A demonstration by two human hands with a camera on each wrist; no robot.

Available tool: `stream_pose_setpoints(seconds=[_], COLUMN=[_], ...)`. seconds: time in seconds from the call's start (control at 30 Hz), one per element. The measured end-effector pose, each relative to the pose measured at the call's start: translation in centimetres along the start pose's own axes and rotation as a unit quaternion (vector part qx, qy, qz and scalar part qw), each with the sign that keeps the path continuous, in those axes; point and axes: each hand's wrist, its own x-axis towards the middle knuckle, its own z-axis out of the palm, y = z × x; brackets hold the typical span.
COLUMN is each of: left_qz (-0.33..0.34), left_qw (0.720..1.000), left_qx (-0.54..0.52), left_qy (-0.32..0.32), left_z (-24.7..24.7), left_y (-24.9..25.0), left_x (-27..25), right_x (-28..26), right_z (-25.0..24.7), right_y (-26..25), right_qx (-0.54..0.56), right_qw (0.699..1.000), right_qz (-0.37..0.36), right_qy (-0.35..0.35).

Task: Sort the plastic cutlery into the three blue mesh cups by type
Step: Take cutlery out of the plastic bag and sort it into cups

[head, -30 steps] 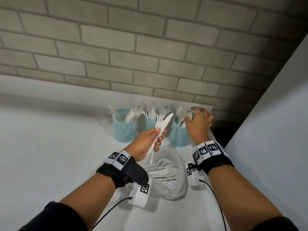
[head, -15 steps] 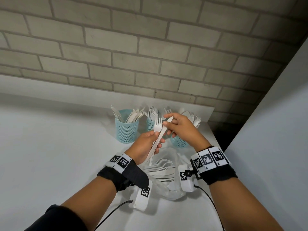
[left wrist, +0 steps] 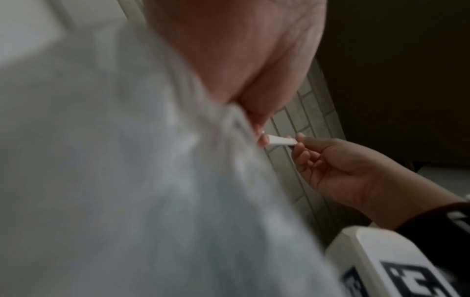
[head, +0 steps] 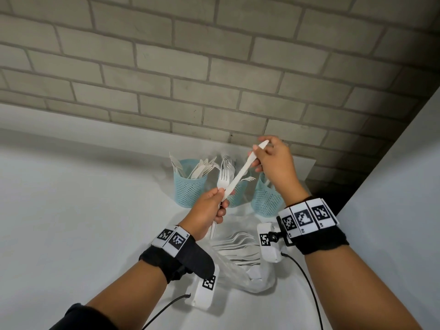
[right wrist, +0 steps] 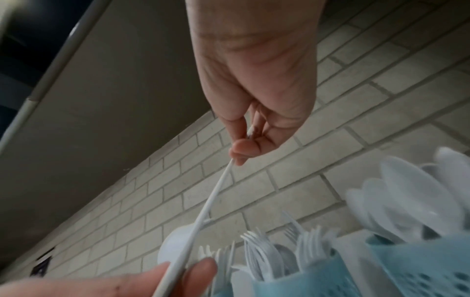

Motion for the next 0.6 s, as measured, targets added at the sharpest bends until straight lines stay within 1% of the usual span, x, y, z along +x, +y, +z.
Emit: stream_pose_setpoints(seconds=[0.1, 0.2, 0.3, 0.4, 0.47, 0.53, 0.6], left_qz=[0.027, 0.041, 0.043, 0.039, 0.033, 0.031, 0.035], left_qw=[0.999, 0.994, 0.988, 0.983, 0.981, 0.981, 0.981], left_qx=[-0.036, -0.077, -0.114, -0.138, -0.142, -0.138, -0.124], left_qy=[0.025, 0.064, 0.091, 0.112, 0.125, 0.136, 0.142], left_z=[-0.7, -1.4, -2.2, -2.9, -3.1, -3.2, -3.2], left_y=[0.1, 0.2, 0.0, -0.3, -0.4, -0.4, -0.4], left_x=[-0.2, -0.4, -0.7, -0.9, -1.0, -1.1, -1.3], right_x=[0.9, 1.4, 1.7, 1.8, 1.8, 2.2, 2.6], right_z=[0.8, 1.8, 3.8, 6.5, 8.4, 9.9, 11.1], right_y=[-1.8, -3.6, -4.4, -3.6, -2.5, -0.5, 1.5], right_qx=[0.033, 0.094, 0.106, 0.049, -0.026, -0.119, -0.209], right_qw=[0.998, 0.988, 0.982, 0.987, 0.987, 0.977, 0.958], right_qz=[-0.044, -0.089, -0.121, -0.143, -0.158, -0.169, -0.157], right_qy=[0.038, 0.087, 0.099, 0.055, 0.005, -0.052, -0.121])
